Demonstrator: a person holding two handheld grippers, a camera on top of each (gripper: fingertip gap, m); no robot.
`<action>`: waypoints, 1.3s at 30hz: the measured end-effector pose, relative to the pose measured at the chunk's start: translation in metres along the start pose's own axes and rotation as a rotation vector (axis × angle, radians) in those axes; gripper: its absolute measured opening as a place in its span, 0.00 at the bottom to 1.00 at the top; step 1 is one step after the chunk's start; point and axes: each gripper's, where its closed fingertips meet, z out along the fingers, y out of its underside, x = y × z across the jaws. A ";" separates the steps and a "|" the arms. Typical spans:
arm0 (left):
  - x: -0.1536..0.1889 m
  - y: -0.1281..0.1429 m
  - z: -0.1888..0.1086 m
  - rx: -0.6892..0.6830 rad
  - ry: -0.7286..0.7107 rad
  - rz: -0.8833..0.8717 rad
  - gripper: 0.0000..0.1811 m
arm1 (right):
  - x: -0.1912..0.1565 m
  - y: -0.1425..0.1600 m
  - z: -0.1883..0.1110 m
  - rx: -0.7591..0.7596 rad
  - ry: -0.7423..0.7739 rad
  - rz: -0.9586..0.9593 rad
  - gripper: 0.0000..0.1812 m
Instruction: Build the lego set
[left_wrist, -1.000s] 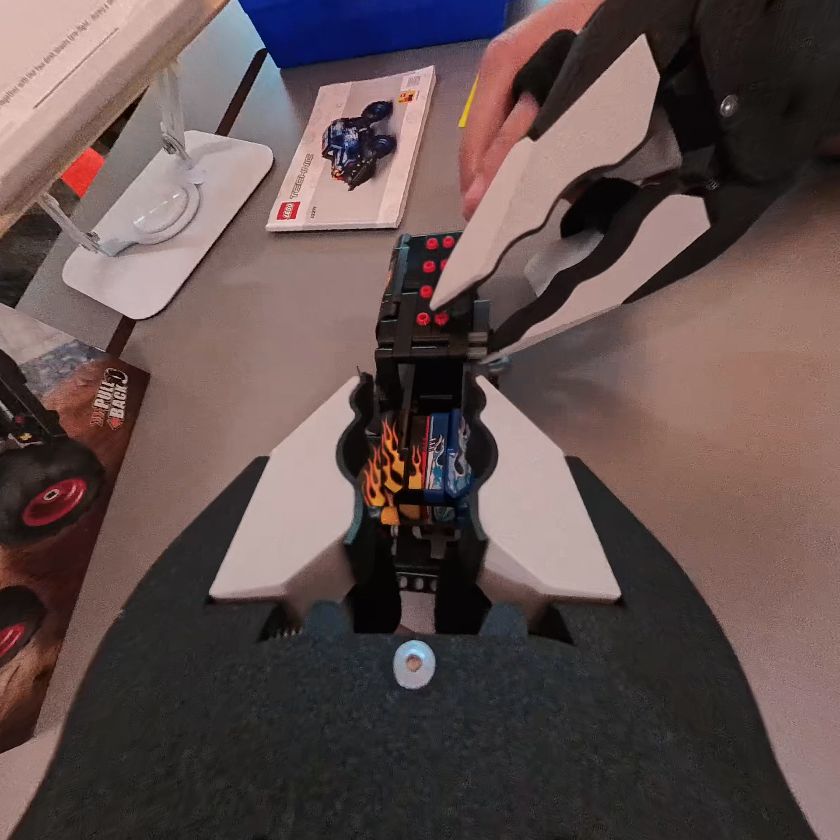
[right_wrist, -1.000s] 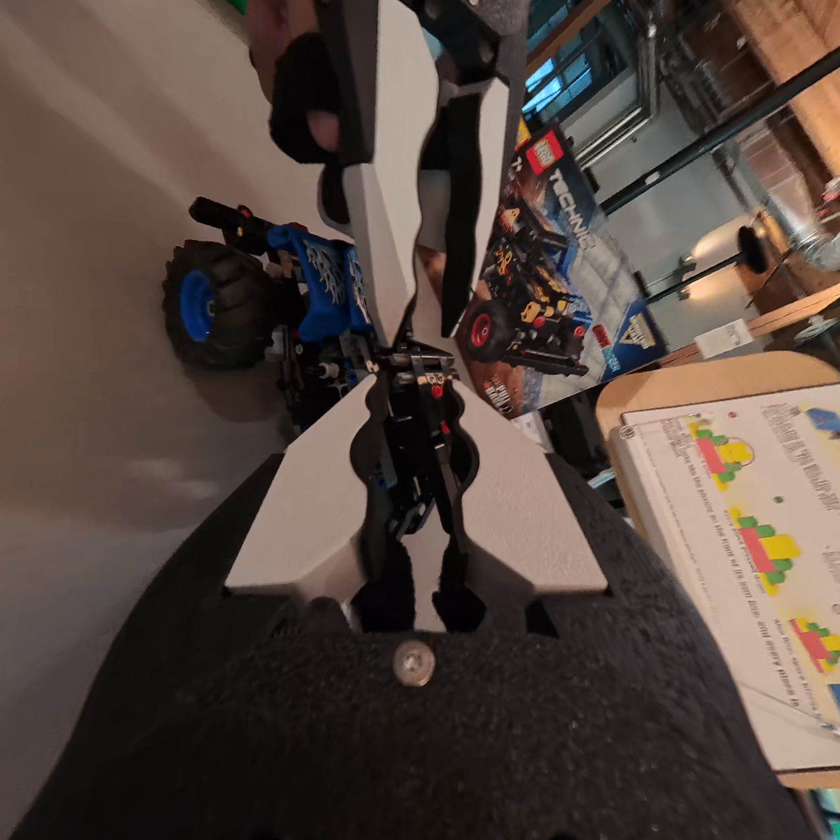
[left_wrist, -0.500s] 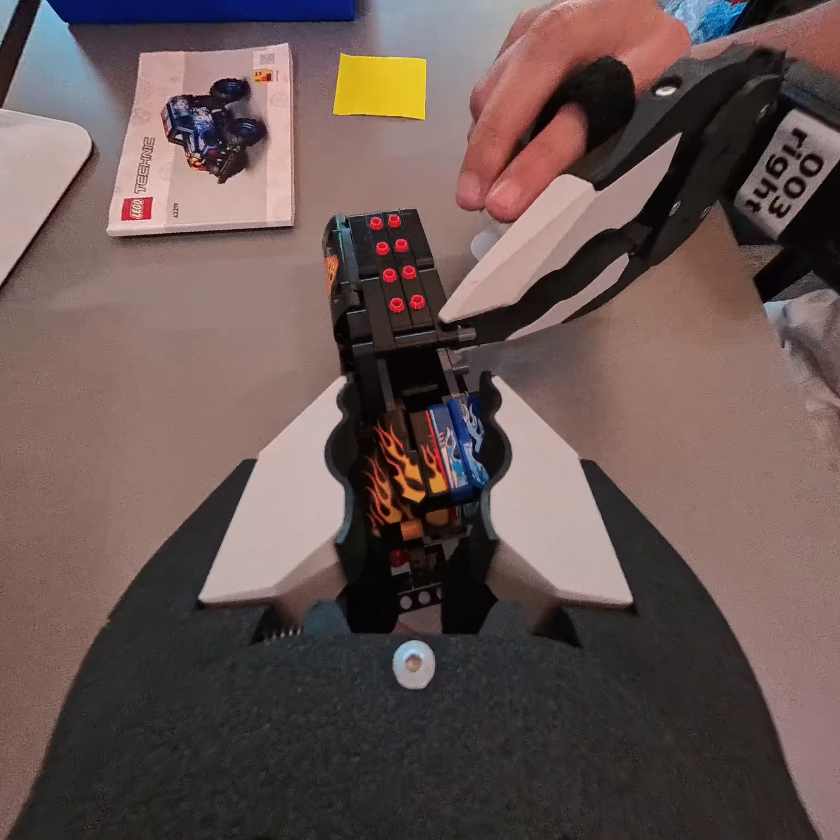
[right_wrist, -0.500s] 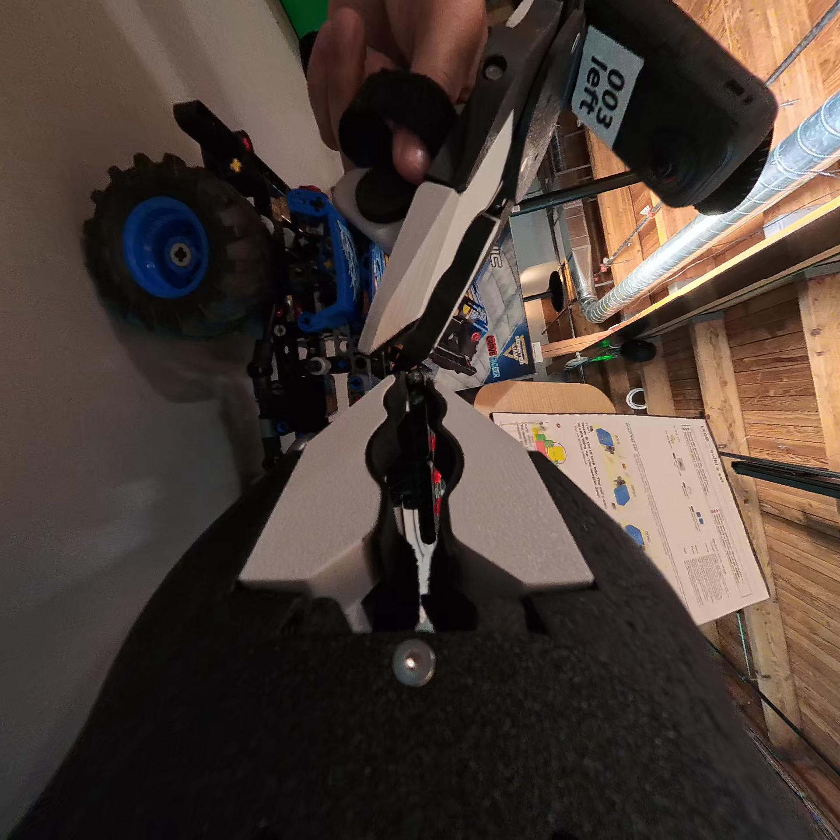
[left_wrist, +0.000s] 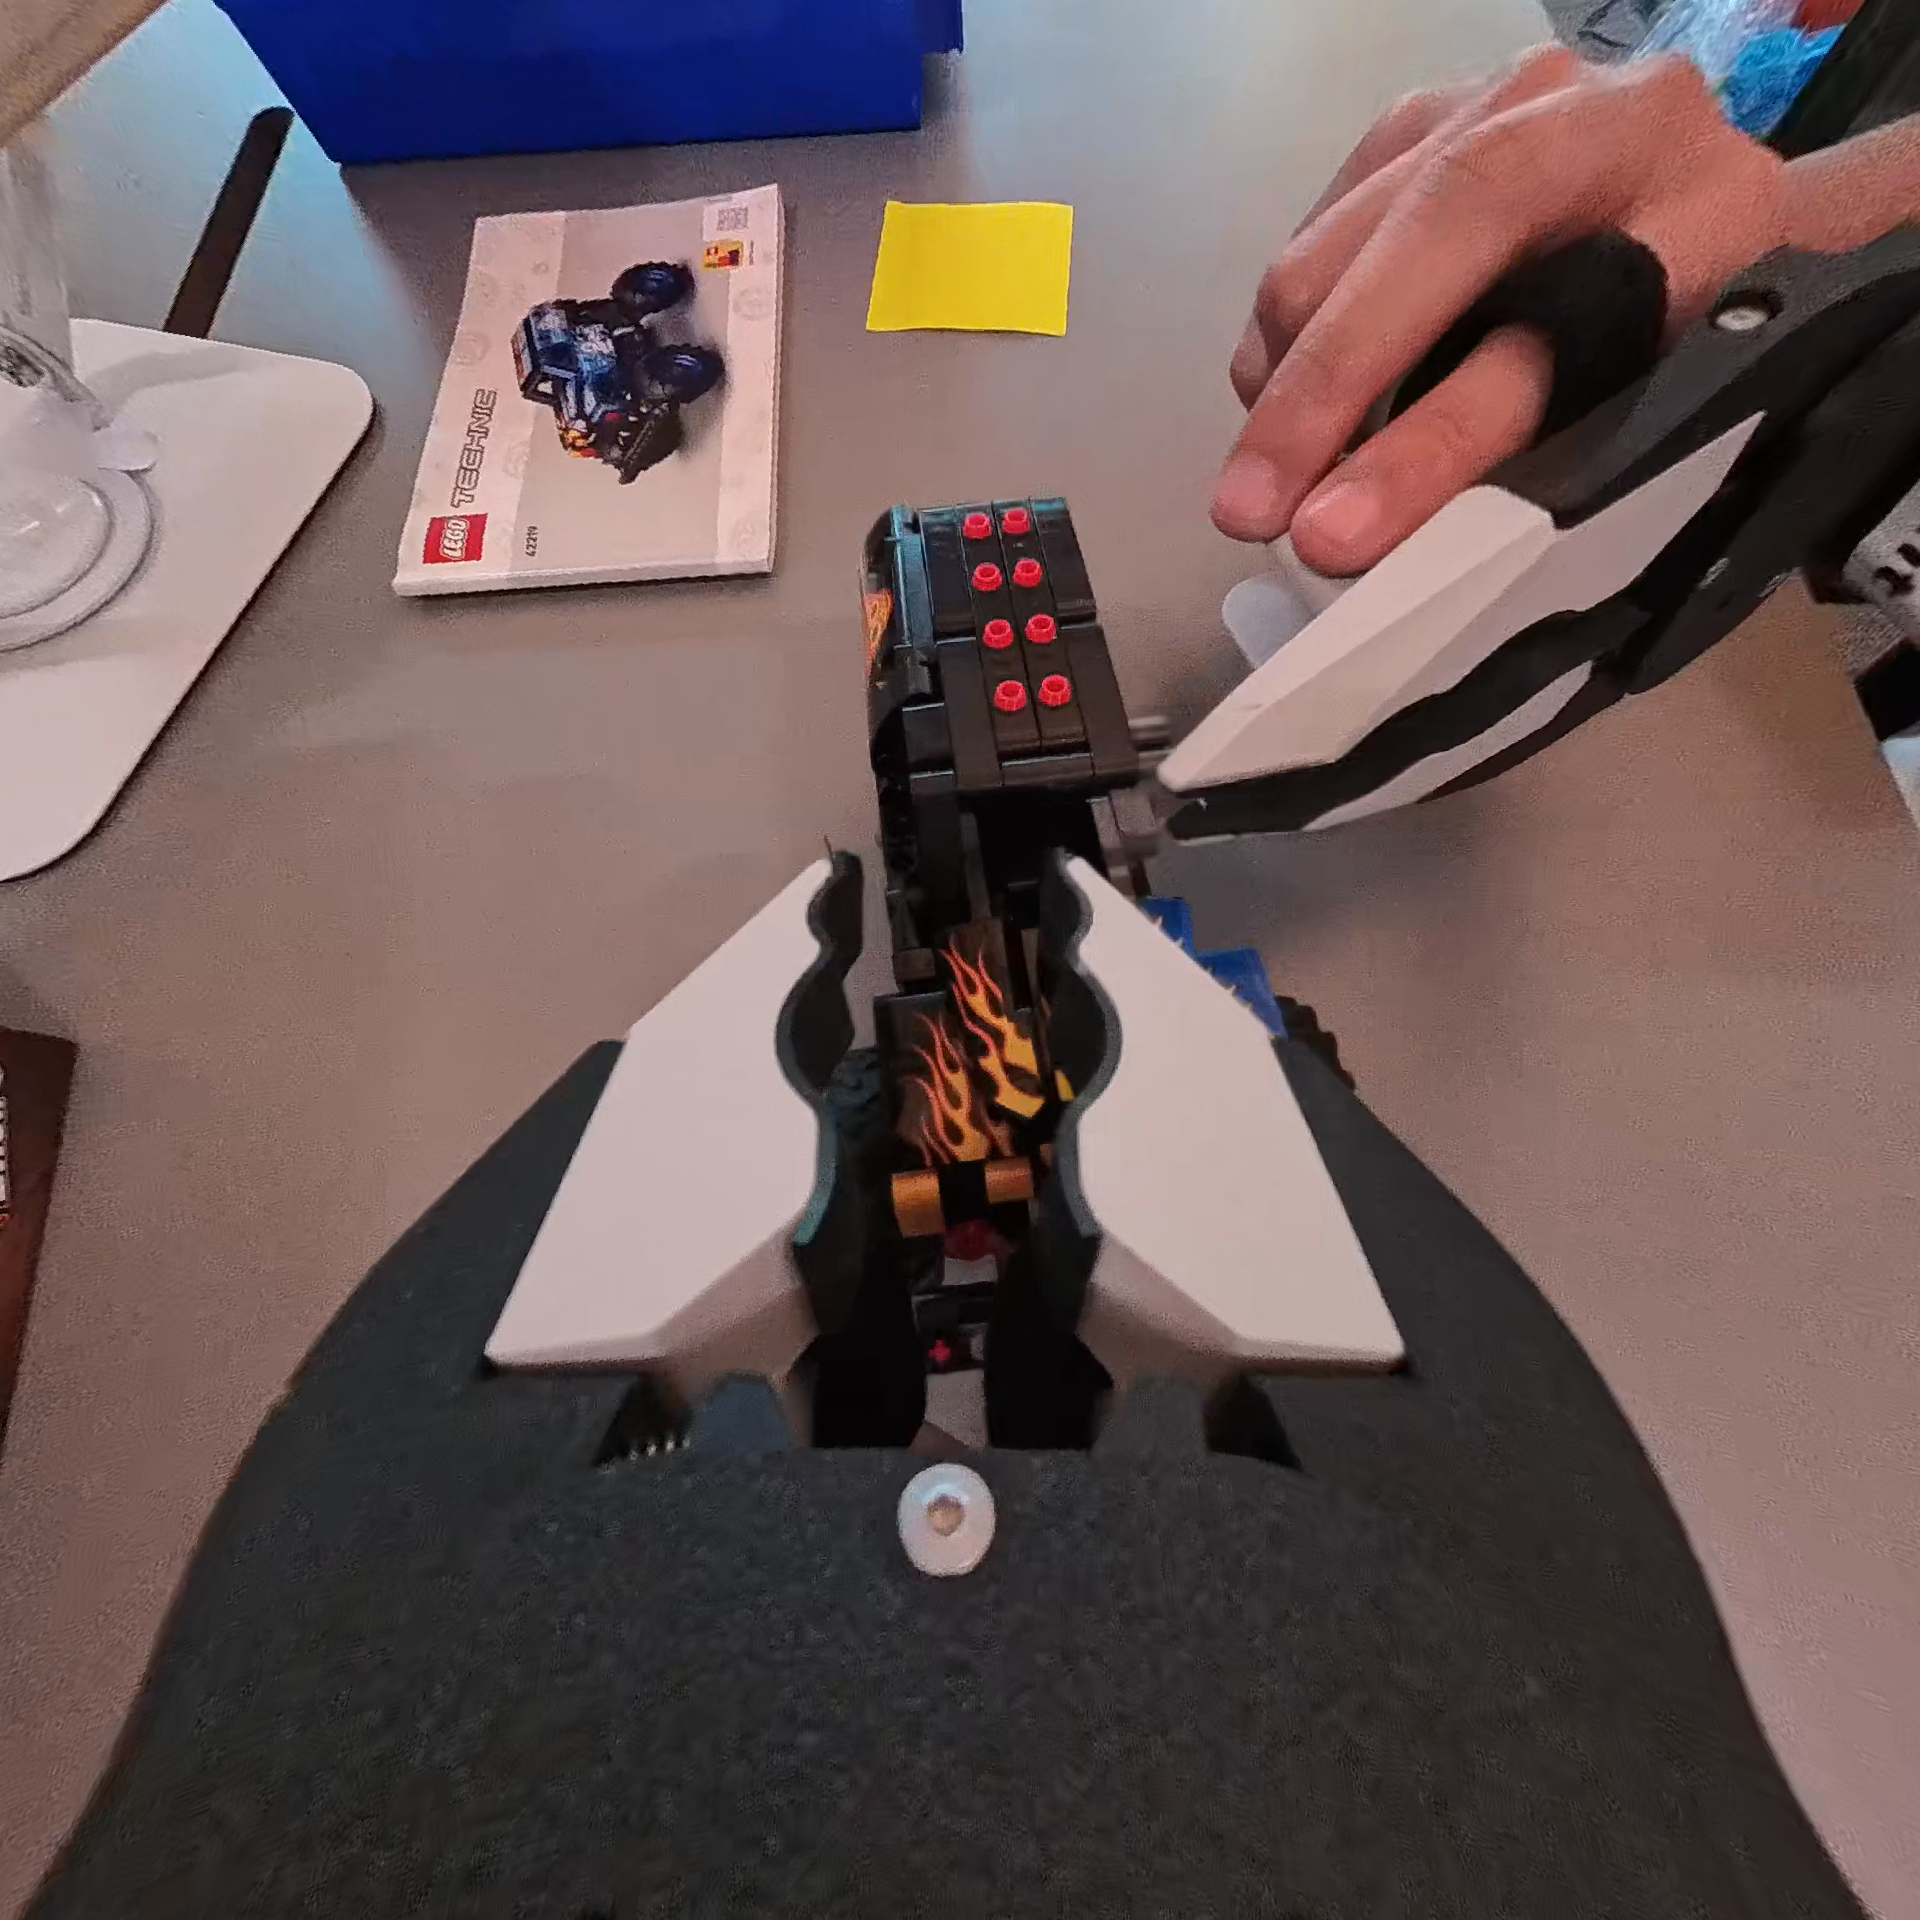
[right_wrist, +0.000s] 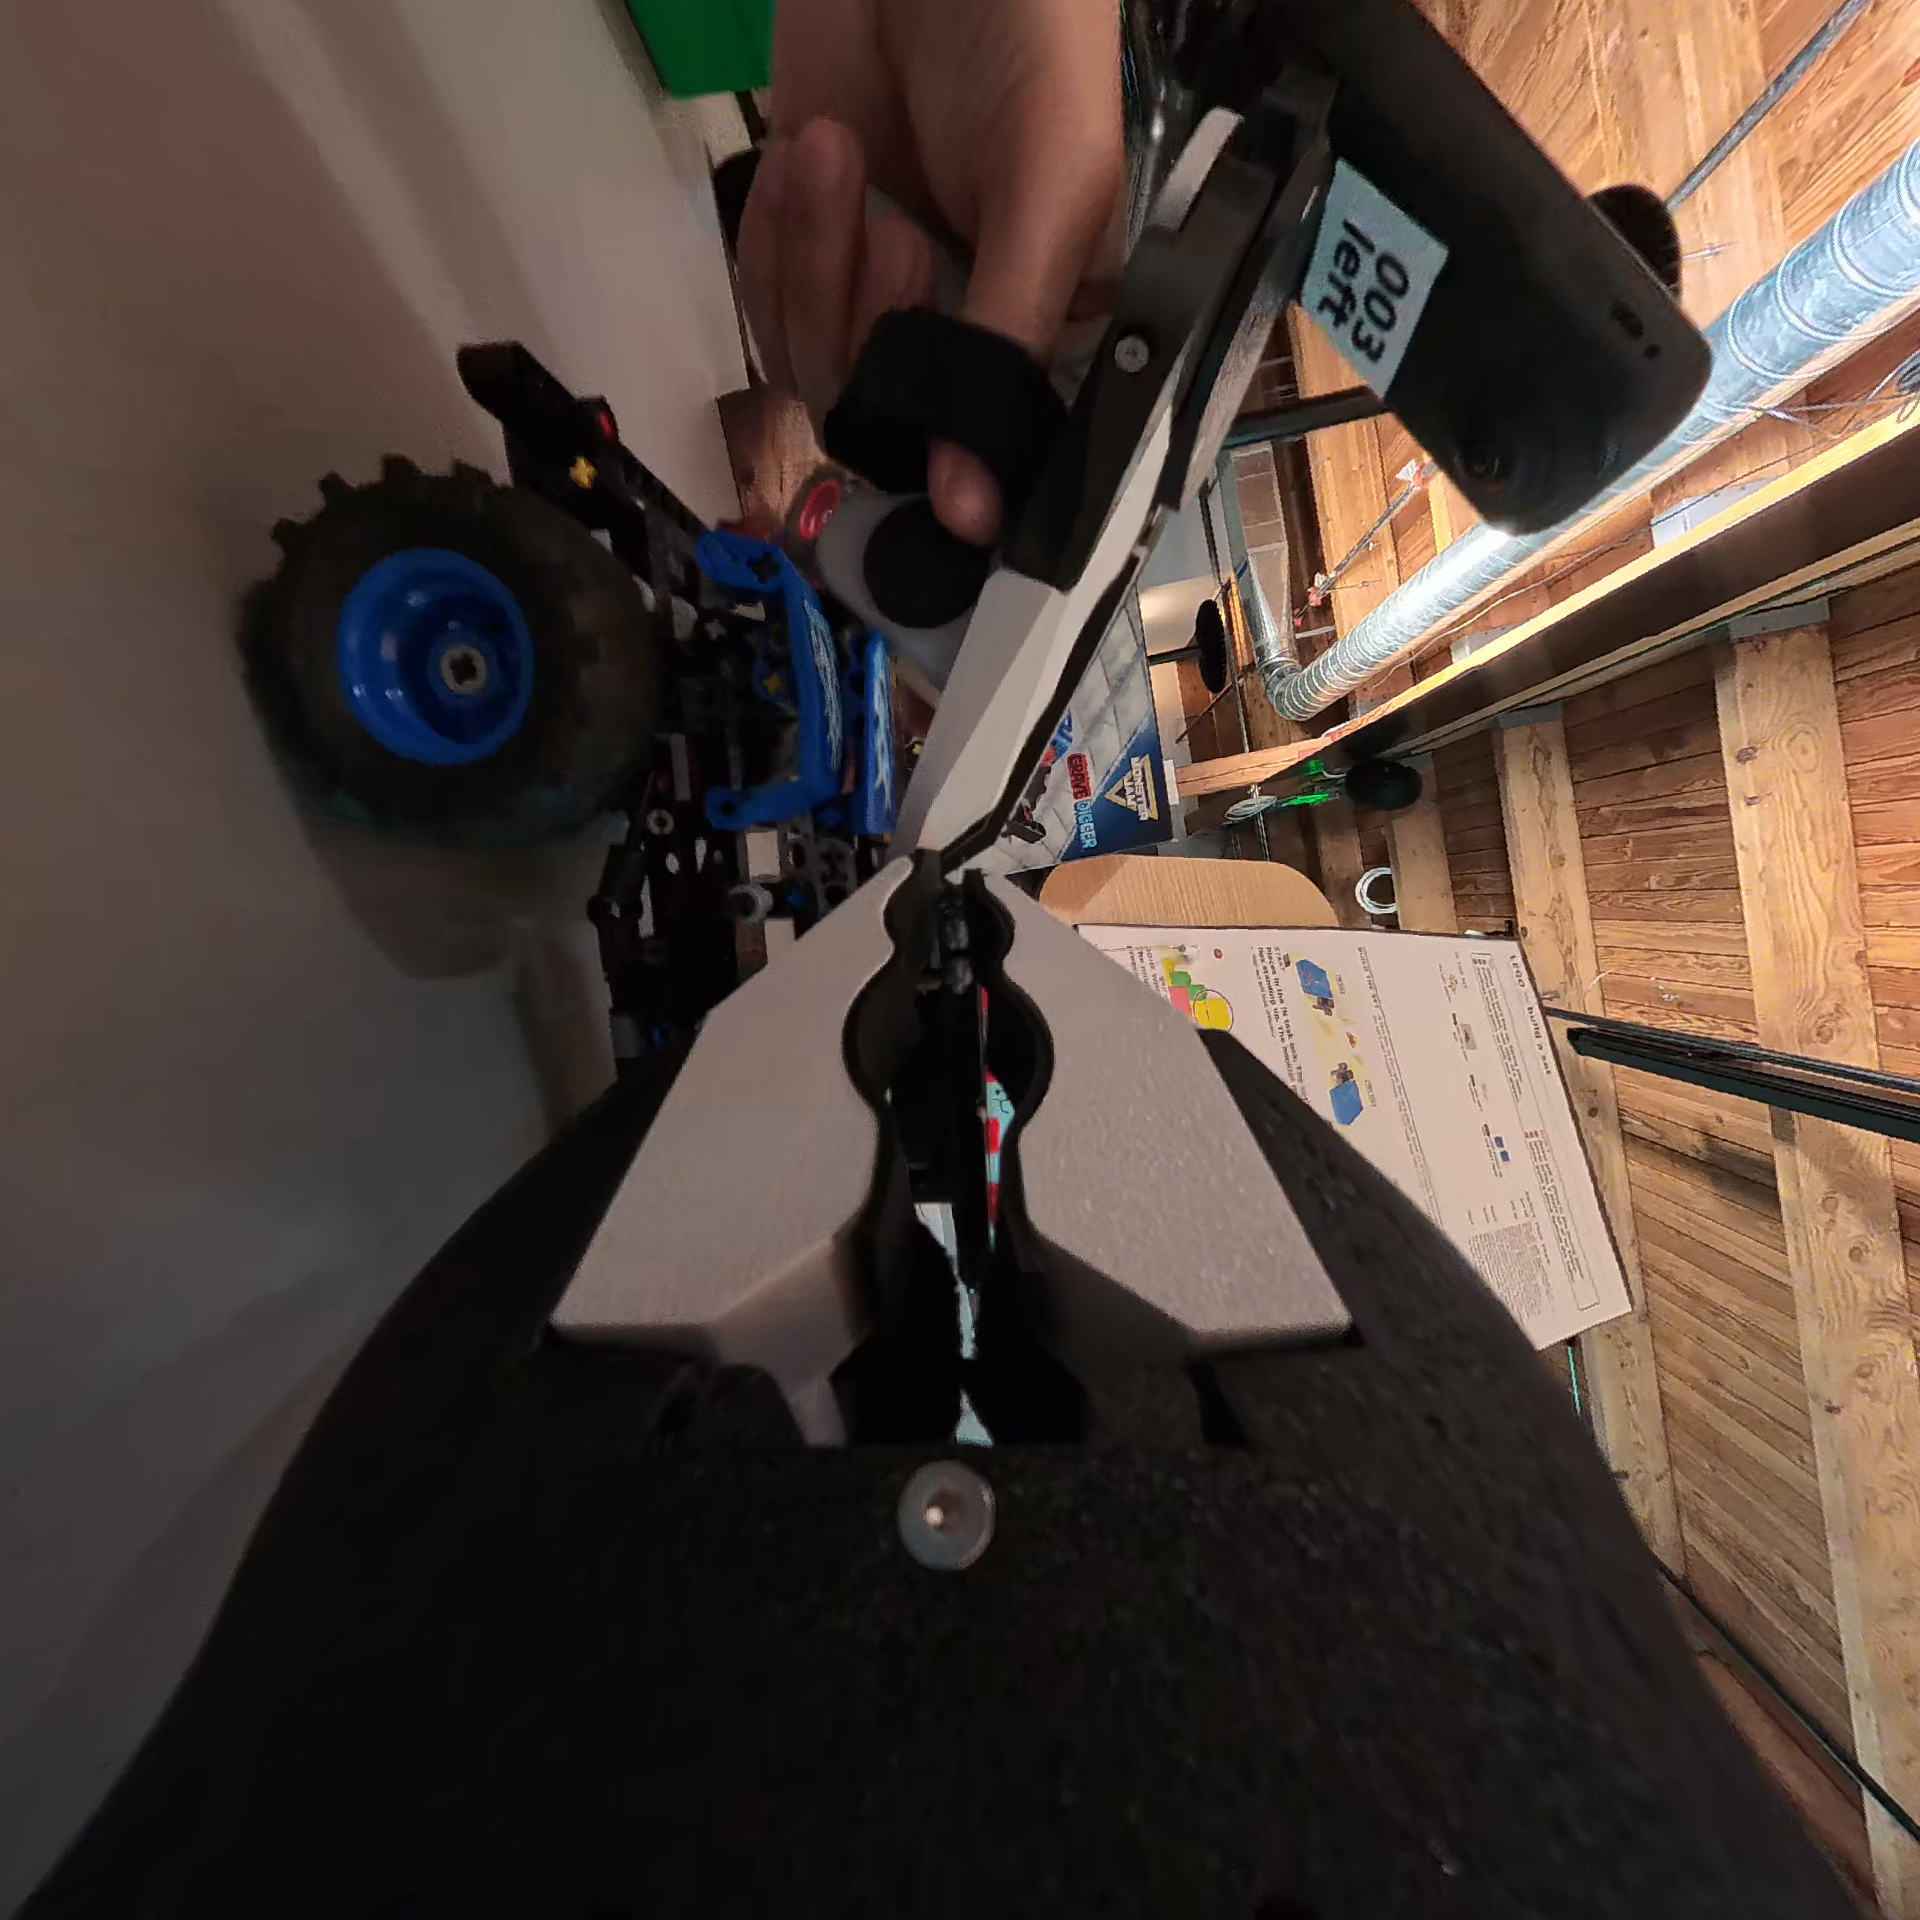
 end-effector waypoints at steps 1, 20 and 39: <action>0.001 -0.001 0.001 -0.007 0.003 0.016 0.17 | -0.002 0.000 0.000 -0.010 -0.008 0.003 0.02; 0.004 -0.009 0.014 -0.022 0.174 0.045 0.12 | 0.003 0.016 -0.007 -0.129 0.032 0.079 0.05; -0.015 -0.014 0.021 -0.020 0.018 0.096 0.06 | 0.017 0.023 -0.016 -0.155 0.029 0.175 0.00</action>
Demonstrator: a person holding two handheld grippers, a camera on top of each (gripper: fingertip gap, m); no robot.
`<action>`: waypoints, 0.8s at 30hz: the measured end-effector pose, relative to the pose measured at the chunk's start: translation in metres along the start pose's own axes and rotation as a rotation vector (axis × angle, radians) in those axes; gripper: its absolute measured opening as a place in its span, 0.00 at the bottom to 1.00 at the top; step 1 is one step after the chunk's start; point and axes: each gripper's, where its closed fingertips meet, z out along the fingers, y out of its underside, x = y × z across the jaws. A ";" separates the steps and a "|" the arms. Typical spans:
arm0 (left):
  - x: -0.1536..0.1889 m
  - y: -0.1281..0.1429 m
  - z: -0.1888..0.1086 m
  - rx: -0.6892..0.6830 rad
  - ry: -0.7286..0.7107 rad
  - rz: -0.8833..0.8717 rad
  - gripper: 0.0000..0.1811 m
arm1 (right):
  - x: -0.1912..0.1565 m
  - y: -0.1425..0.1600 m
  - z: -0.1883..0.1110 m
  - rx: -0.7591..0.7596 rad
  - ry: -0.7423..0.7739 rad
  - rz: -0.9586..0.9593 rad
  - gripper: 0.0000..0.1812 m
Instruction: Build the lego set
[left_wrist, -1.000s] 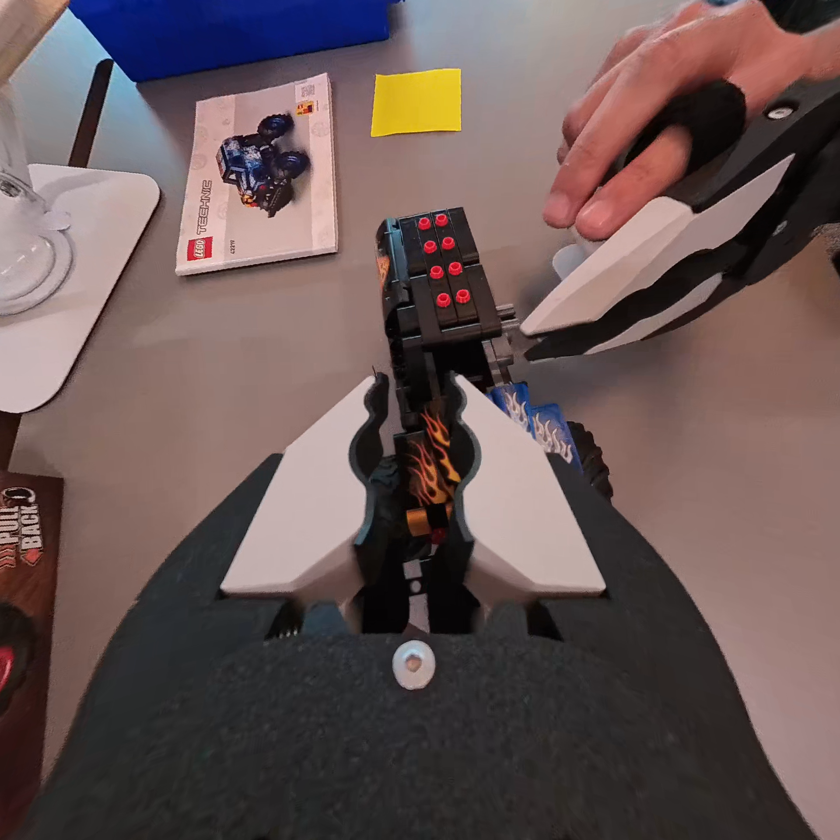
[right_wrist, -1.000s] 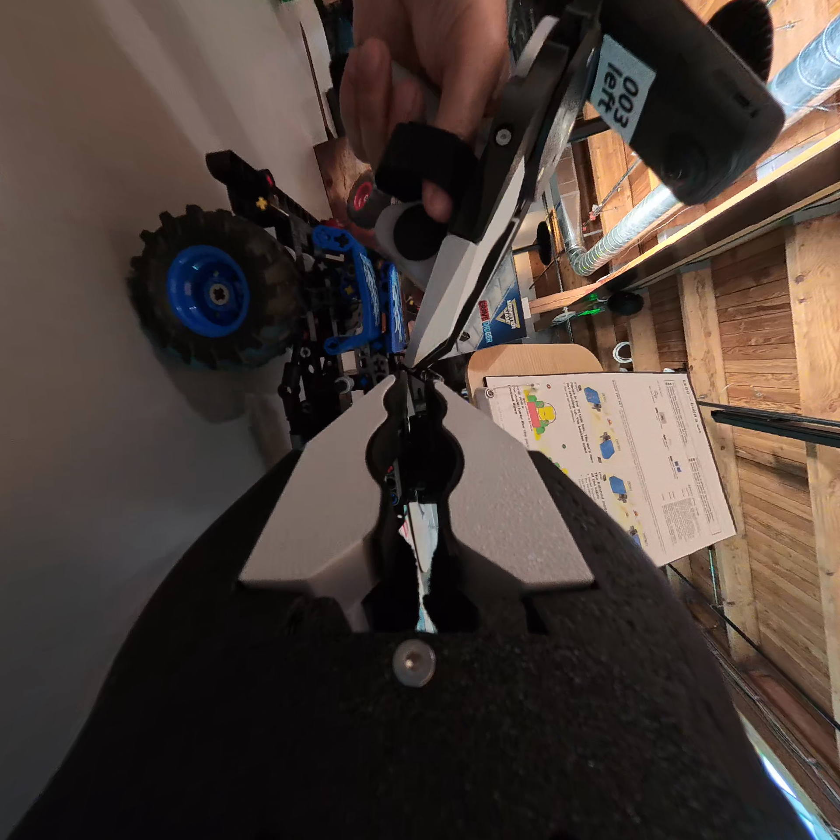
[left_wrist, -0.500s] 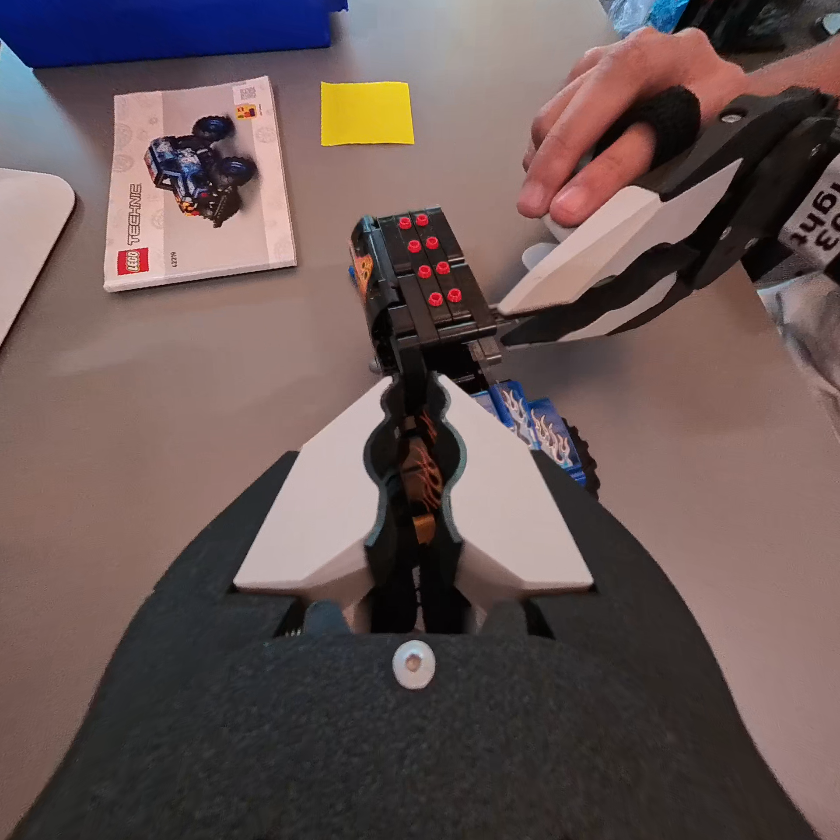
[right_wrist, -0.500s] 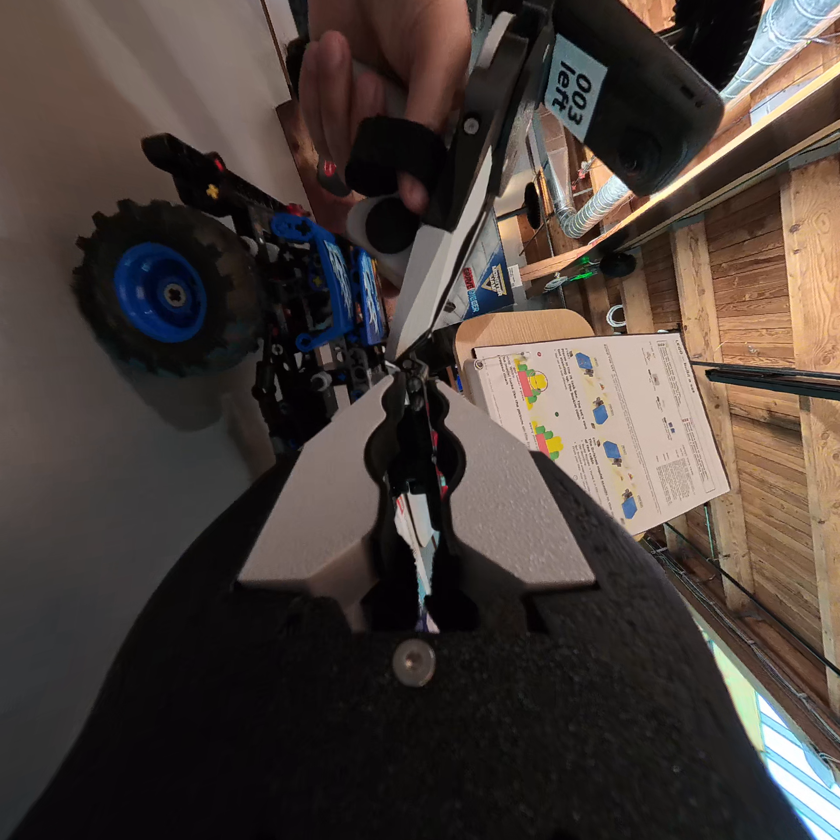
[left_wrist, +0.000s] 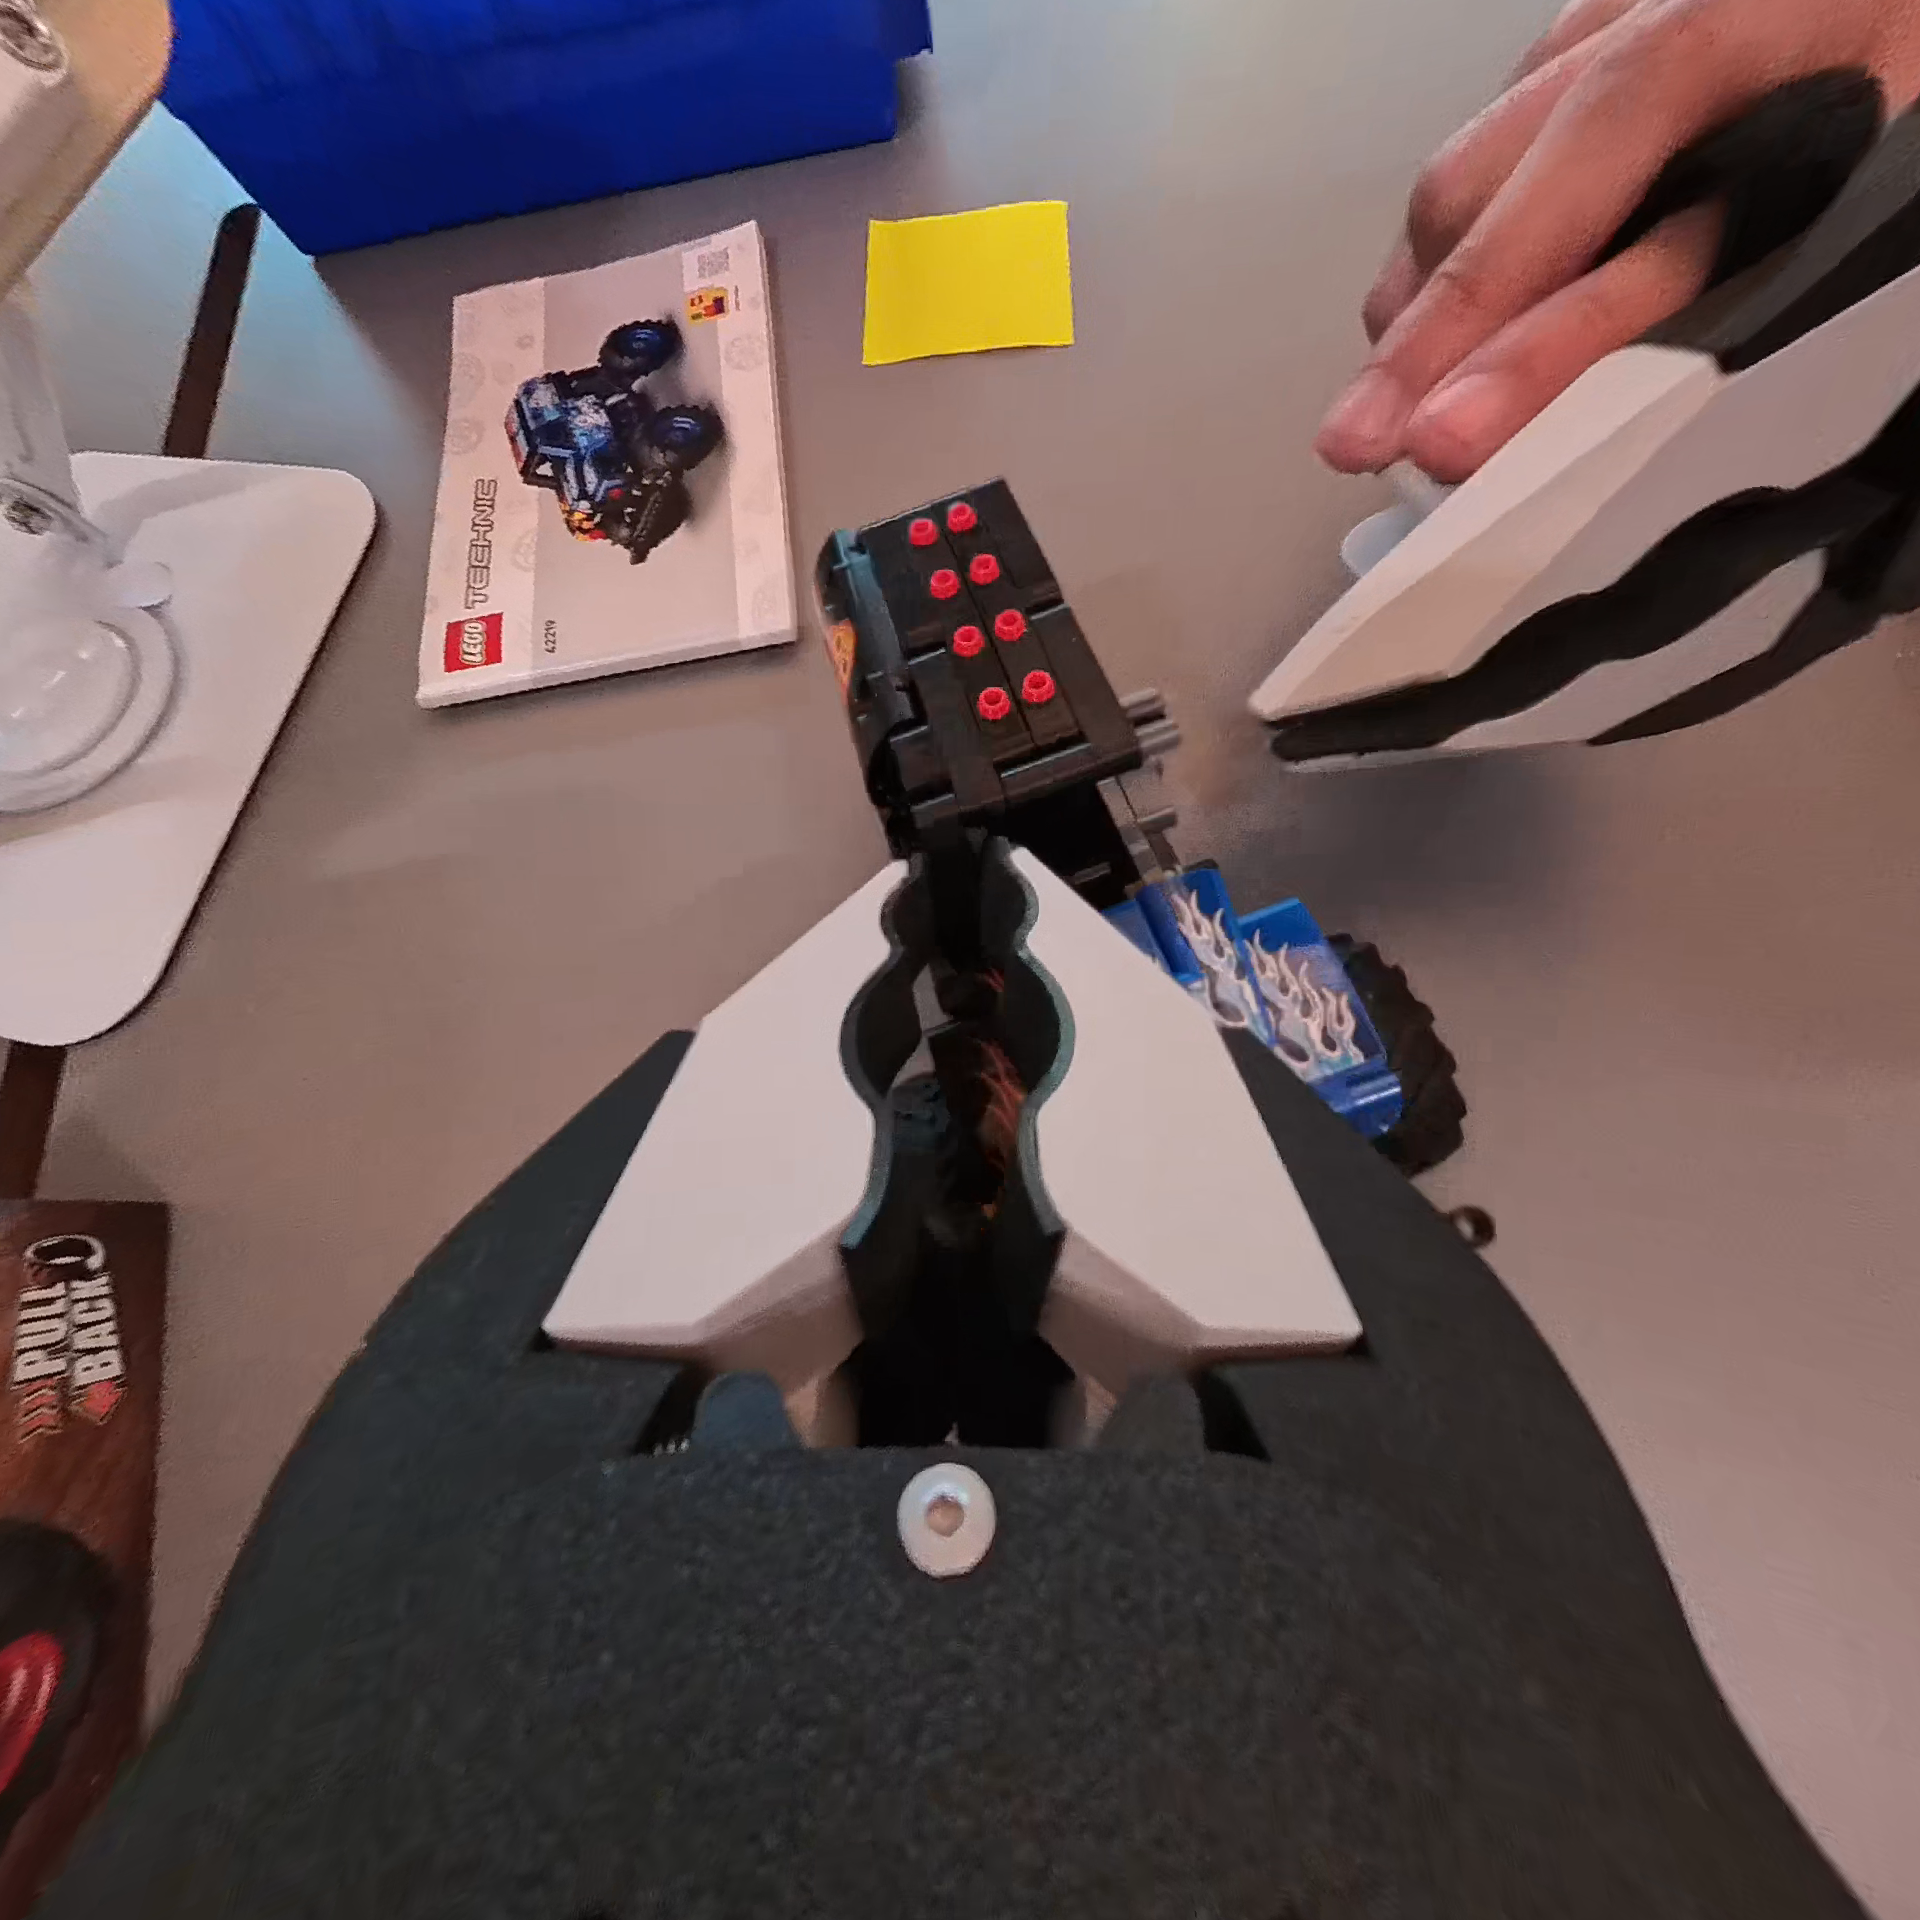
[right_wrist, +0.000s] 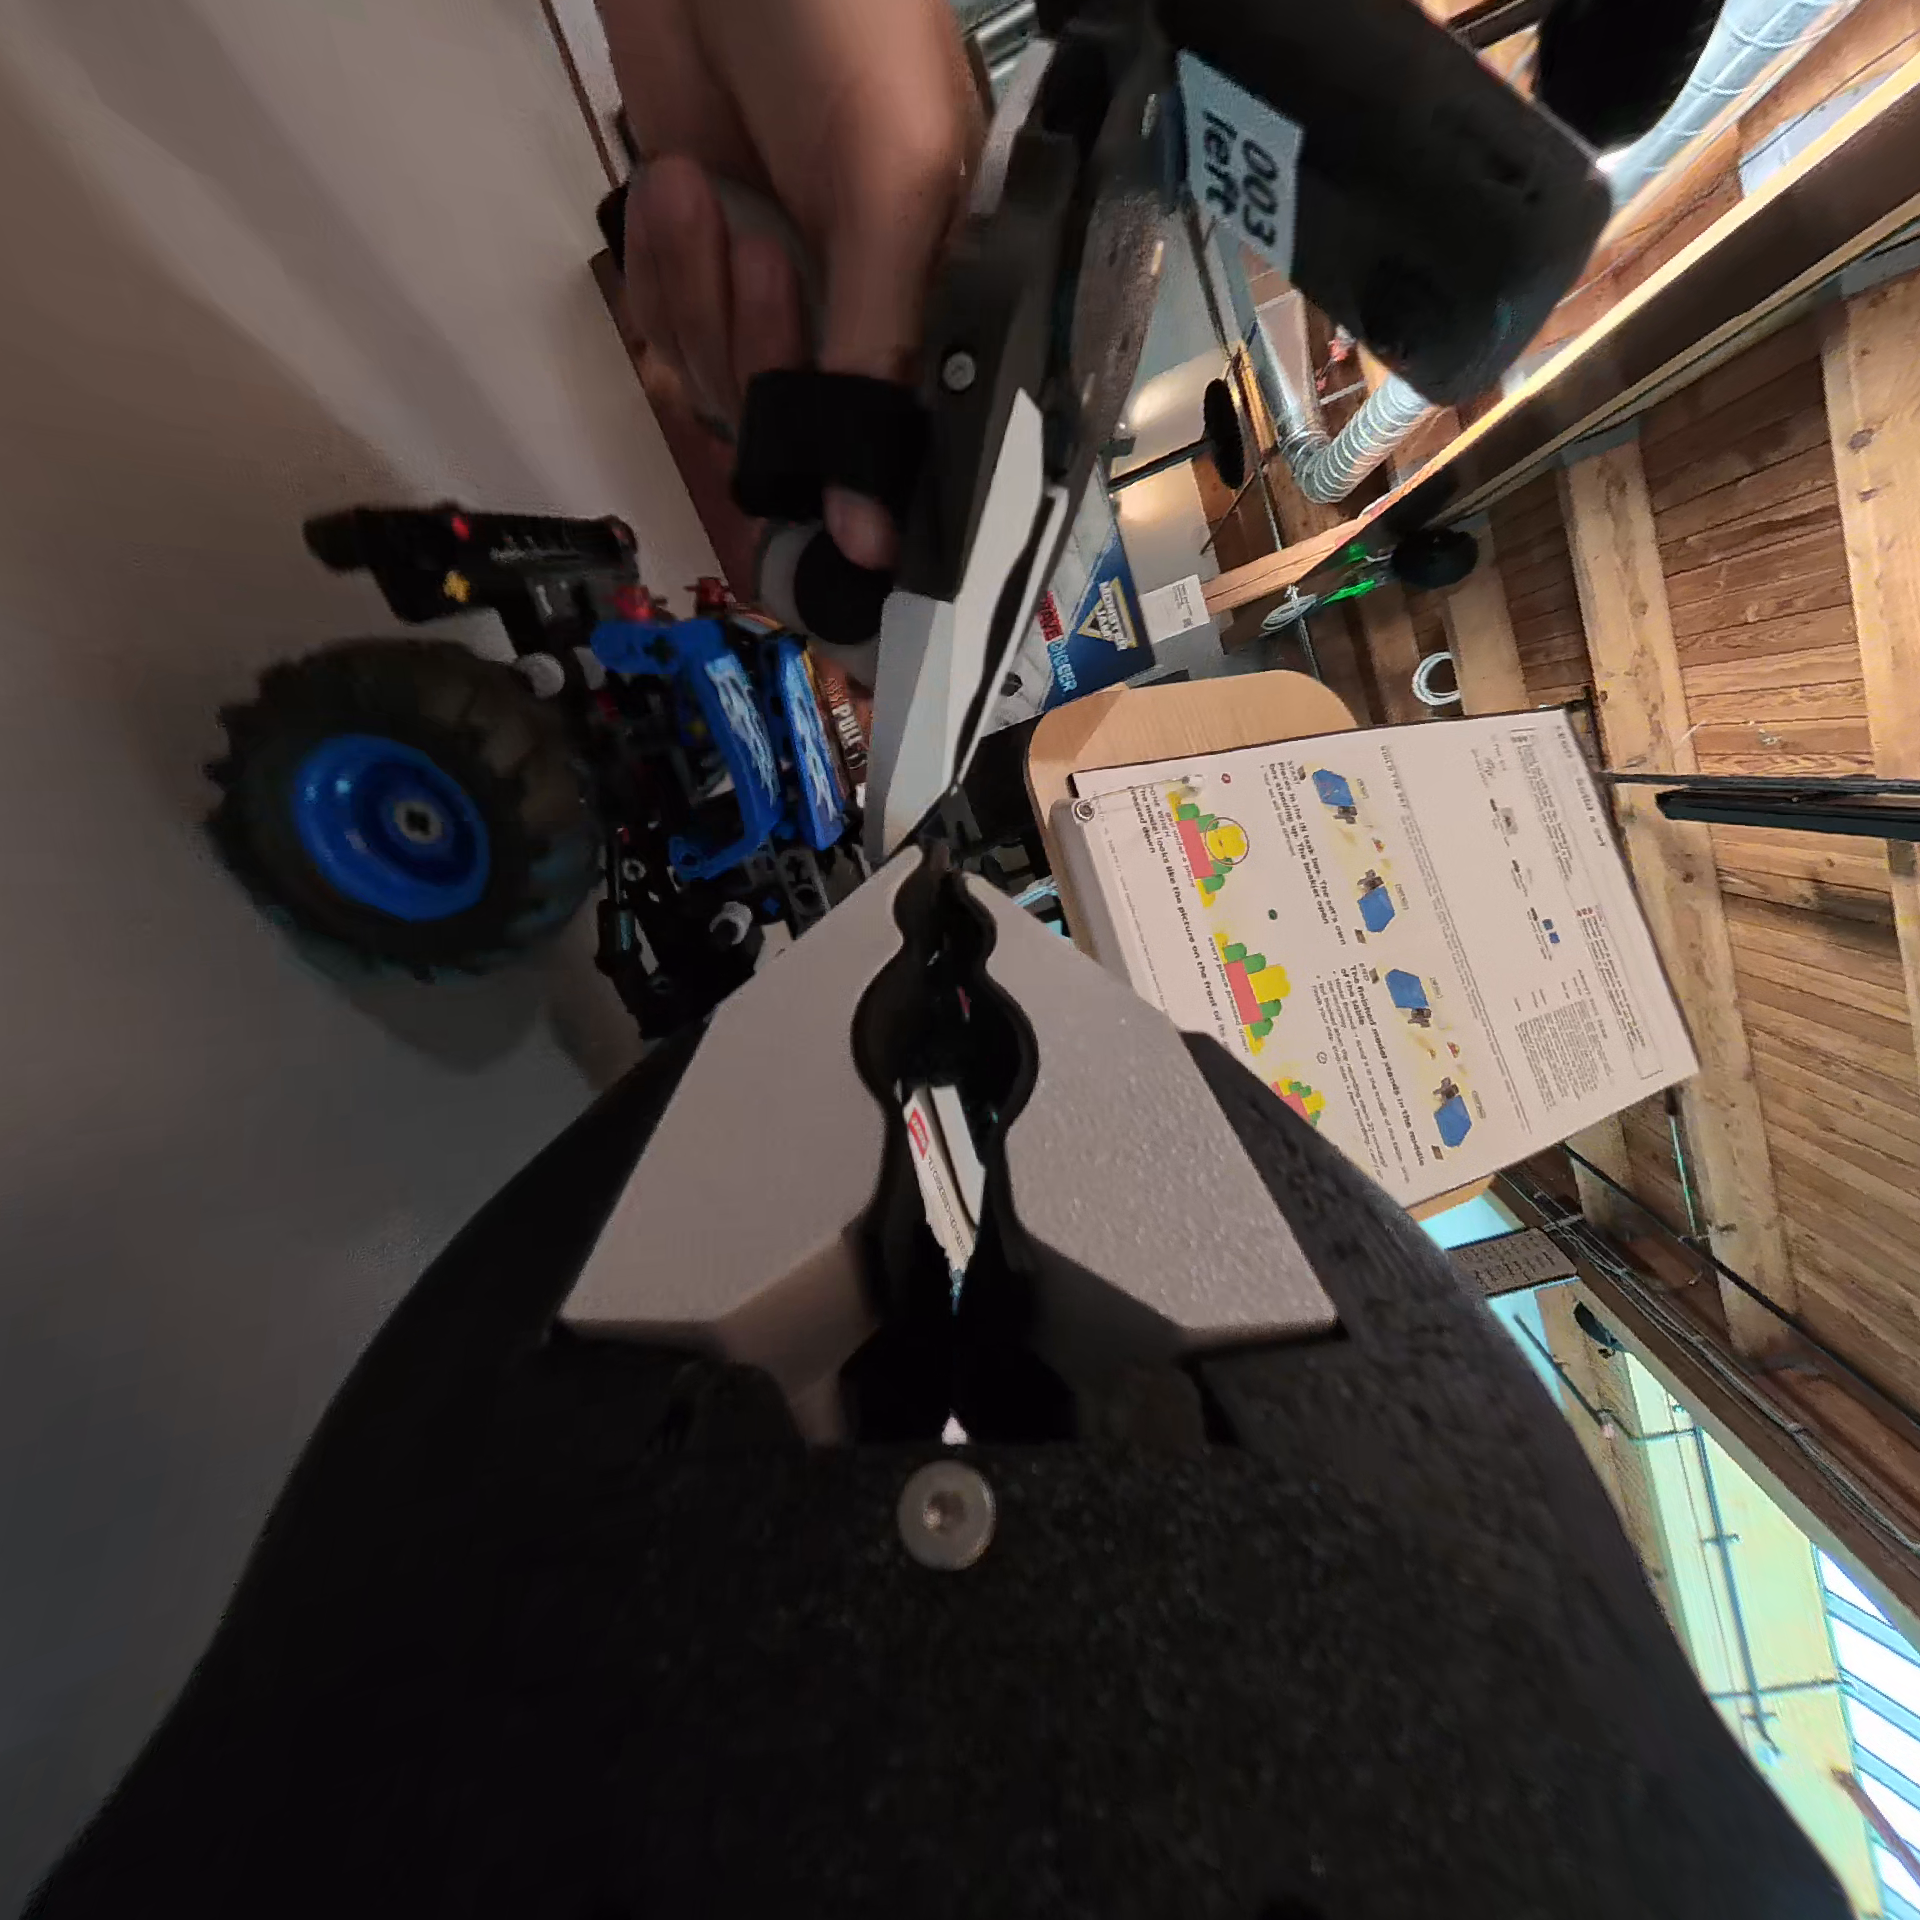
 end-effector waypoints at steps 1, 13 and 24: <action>-0.002 0.002 -0.002 0.003 0.001 -0.009 0.05 | -0.001 0.001 -0.002 -0.007 0.003 0.001 0.00; 0.001 0.005 -0.006 0.019 0.045 -0.037 0.05 | -0.015 0.019 0.013 -0.073 -0.038 -0.022 0.09; 0.002 0.004 -0.006 0.017 0.039 -0.023 0.05 | -0.010 0.014 0.021 -0.054 -0.007 -0.086 0.03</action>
